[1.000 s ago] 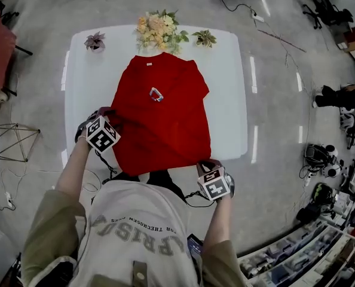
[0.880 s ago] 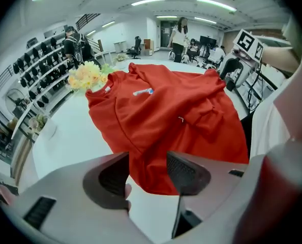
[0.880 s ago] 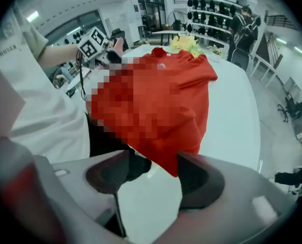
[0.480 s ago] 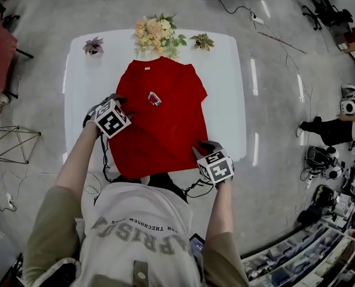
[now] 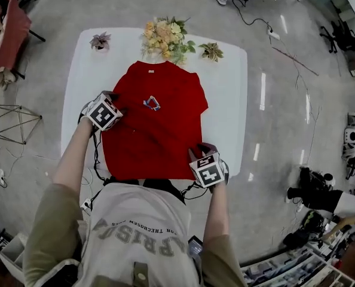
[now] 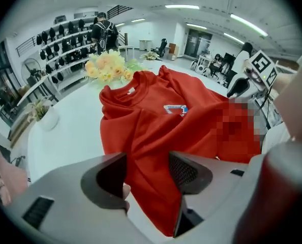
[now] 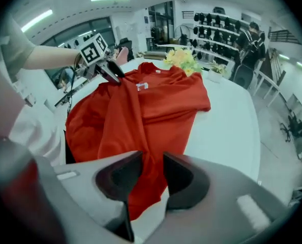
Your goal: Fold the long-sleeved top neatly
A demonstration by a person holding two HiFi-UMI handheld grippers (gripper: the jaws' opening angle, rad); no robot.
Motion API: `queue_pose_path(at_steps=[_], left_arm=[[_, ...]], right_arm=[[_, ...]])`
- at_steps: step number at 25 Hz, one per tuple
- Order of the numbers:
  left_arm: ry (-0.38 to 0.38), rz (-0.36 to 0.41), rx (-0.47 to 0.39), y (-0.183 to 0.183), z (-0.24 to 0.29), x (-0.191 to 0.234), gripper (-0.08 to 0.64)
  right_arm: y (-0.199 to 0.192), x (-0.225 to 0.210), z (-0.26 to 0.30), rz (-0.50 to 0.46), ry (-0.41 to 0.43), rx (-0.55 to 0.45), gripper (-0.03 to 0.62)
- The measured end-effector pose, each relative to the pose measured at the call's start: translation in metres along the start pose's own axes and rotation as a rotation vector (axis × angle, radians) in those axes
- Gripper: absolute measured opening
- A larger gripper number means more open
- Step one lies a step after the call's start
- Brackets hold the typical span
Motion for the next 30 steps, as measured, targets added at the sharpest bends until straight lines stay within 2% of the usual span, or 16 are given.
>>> queue_pose_path(at_steps=[3,5,7,10,13,17,20,22,23,27,30], left_arm=[[0.077,-0.015,-0.029,0.006,-0.018,0.009,0.261],[0.120,-0.057,-0.088,0.015,-0.033,0.025,0.261],[0.151,-0.115,-0.129,0.021,-0.045,0.042,0.261],[0.154,-0.159,-0.139,0.025,-0.043,0.057,0.261],[0.146,-0.132,-0.141,0.043,-0.026,0.073,0.259],[0.058,-0.137,-0.133,0.068,0.003,0.081,0.253],[-0.033,-0.116,-0.102,0.071,0.023,0.078,0.185],[-0.075,-0.122,-0.117,0.072,0.022,0.081,0.108],[-0.085,-0.136,-0.133,0.071,0.019,0.084,0.072],[-0.128,-0.274,-0.204,0.064,0.009,0.105,0.055],[-0.103,-0.333,-0.202,0.058,0.018,0.113,0.057]], right_arm=[[0.021,-0.014,-0.028,0.017,0.109,-0.132,0.240],[0.042,-0.040,-0.046,0.074,0.135,-0.240,0.245],[0.063,-0.076,-0.051,0.110,0.127,-0.301,0.245],[0.090,-0.121,-0.034,0.121,0.090,-0.312,0.245],[0.128,-0.145,-0.009,0.135,0.072,-0.337,0.244],[0.162,-0.159,0.033,0.163,0.047,-0.313,0.244],[0.162,-0.159,0.059,0.147,0.039,-0.212,0.208],[0.161,-0.159,0.066,0.134,0.027,-0.178,0.068],[0.162,-0.160,0.065,0.135,0.019,-0.185,0.022],[0.169,-0.175,0.056,0.209,-0.004,-0.242,0.019],[0.167,-0.185,0.071,0.251,-0.028,-0.217,0.020]])
Point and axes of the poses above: the fingertips, and each gripper's own axes: z forward along the fingers, x to its left, y out of its top, the point moved 1 cm from there along -z, backward along the fingers, and after that the axes turned 2 degrees about y, right-handed, at the moved point
